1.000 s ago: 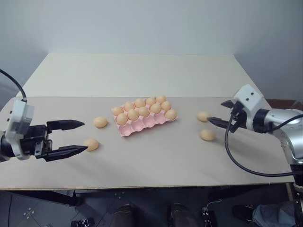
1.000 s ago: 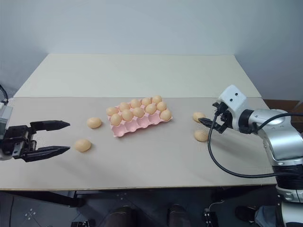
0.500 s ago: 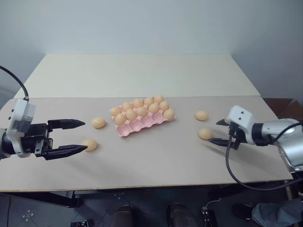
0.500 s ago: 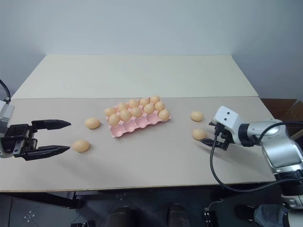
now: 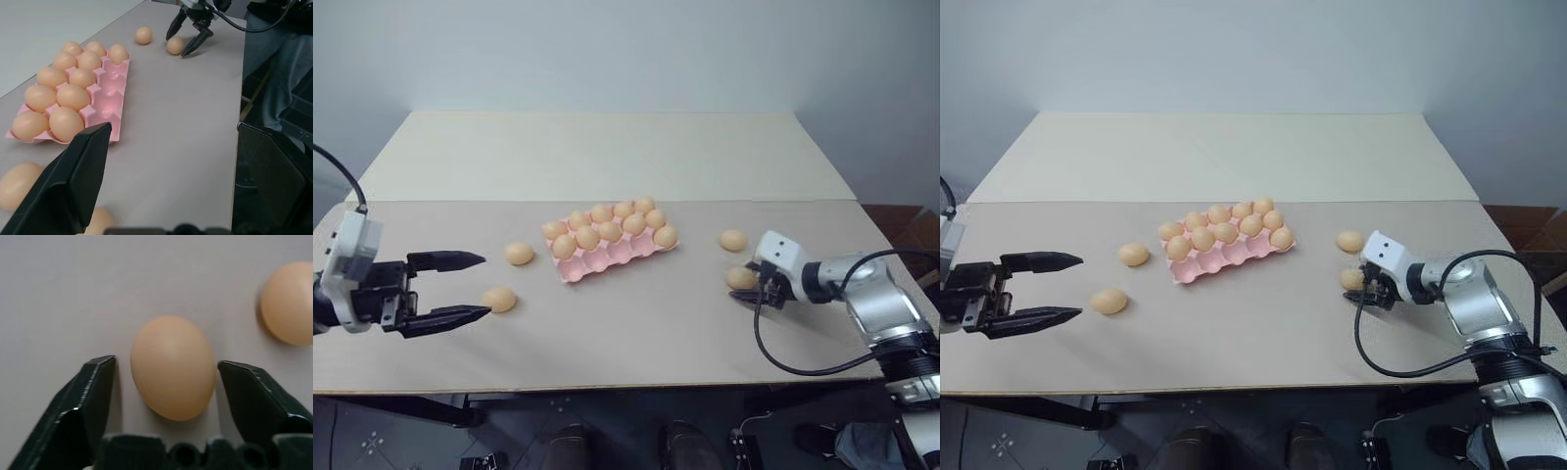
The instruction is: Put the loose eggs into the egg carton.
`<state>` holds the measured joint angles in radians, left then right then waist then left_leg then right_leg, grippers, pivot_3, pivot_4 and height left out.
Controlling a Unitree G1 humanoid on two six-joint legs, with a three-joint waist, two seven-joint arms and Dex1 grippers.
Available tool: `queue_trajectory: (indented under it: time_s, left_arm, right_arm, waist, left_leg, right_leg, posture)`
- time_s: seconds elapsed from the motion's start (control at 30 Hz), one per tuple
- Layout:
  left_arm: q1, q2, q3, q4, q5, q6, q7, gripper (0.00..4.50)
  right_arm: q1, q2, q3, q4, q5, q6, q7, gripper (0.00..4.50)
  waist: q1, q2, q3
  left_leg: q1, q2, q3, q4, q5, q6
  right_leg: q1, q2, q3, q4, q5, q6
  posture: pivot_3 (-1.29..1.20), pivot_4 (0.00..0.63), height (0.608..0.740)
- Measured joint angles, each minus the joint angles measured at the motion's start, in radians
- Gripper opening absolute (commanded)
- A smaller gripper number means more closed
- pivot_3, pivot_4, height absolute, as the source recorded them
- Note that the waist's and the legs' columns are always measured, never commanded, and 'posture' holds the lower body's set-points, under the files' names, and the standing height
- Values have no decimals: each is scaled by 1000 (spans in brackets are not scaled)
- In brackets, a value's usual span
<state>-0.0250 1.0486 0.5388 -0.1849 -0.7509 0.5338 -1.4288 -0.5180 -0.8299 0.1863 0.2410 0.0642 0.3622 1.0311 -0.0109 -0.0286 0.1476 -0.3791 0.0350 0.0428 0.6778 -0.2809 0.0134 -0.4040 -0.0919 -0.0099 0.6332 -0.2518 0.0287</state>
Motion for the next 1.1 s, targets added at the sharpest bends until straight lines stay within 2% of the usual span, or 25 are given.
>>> queue_trajectory:
  time_s: [0.03, 0.1, 0.23, 0.43, 0.6, 0.8, 0.9, 1.1]
  left_arm:
    - [6, 0, 7, -1, 0, 2, 0, 4500]
    - [9, 0, 15, -7, 0, 9, 3, 4500]
    - [29, 1, 47, -23, -2, 16, 6, 4500]
    - [73, 0, 114, -34, -2, 20, 18, 4500]
    - [56, -31, 154, -36, -55, 54, 76, 4500]
    - [5, -63, 176, -37, -133, 89, 163, 4500]
    - [4, -63, 176, -37, -139, 89, 170, 4500]
    - [4, -63, 171, -37, -140, 89, 170, 4500]
  right_arm:
    - [-5, 8, 1, 11, -6, -8, -2, 2451]
    - [-18, 18, 1, 20, -19, -17, -10, 1960]
    - [-19, 21, -9, -6, -29, 2, -39, 1960]
    - [-60, 29, -53, -231, 41, 141, -32, 1960]
    - [-200, 193, 1, -230, 34, 195, -85, 1960]
    - [-295, 395, 105, -169, -17, 233, -187, 1960]
    - [-301, 451, 138, -125, -45, 237, -233, 1960]
    - [-313, 487, 149, -55, -85, 241, -310, 1960]
  waist:
    - [-1, 0, 0]
    - [-2, 0, 0]
    - [-1, 0, 0]
    - [-6, 1, 1]
    - [-8, 1, 1]
    - [-2, 1, 1]
    - [-1, 1, 1]
    - [-6, 1, 1]
  left_leg:
    - [0, 0, 0, 0, 0, 0]
    - [1, 0, 0, 0, 0, 0]
    - [0, 0, -1, 0, 0, 0]
    - [1, 1, -1, 0, 0, 0]
    - [3, 1, -2, 0, 0, -1]
    - [2, 0, -3, 0, 1, -2]
    - [1, -1, -3, 0, 1, -2]
    - [1, 0, -3, -1, 2, -3]
  right_leg:
    - [0, 0, 0, 0, 0, 0]
    - [0, 0, 0, 0, 0, 0]
    - [0, 0, 0, 1, 0, 0]
    - [0, 0, 0, 1, 0, 0]
    - [-1, 0, 1, 7, 0, -1]
    - [-2, 0, 0, 8, 0, -1]
    - [-1, -1, 0, 8, 0, -1]
    - [-2, 0, 0, 8, 0, -1]
  posture:
    - [0, 150, 740]
    - [0, 150, 740]
    - [0, 150, 740]
    - [0, 150, 740]
    - [0, 150, 740]
    - [0, 150, 740]
    - [0, 150, 740]
    - [0, 150, 740]
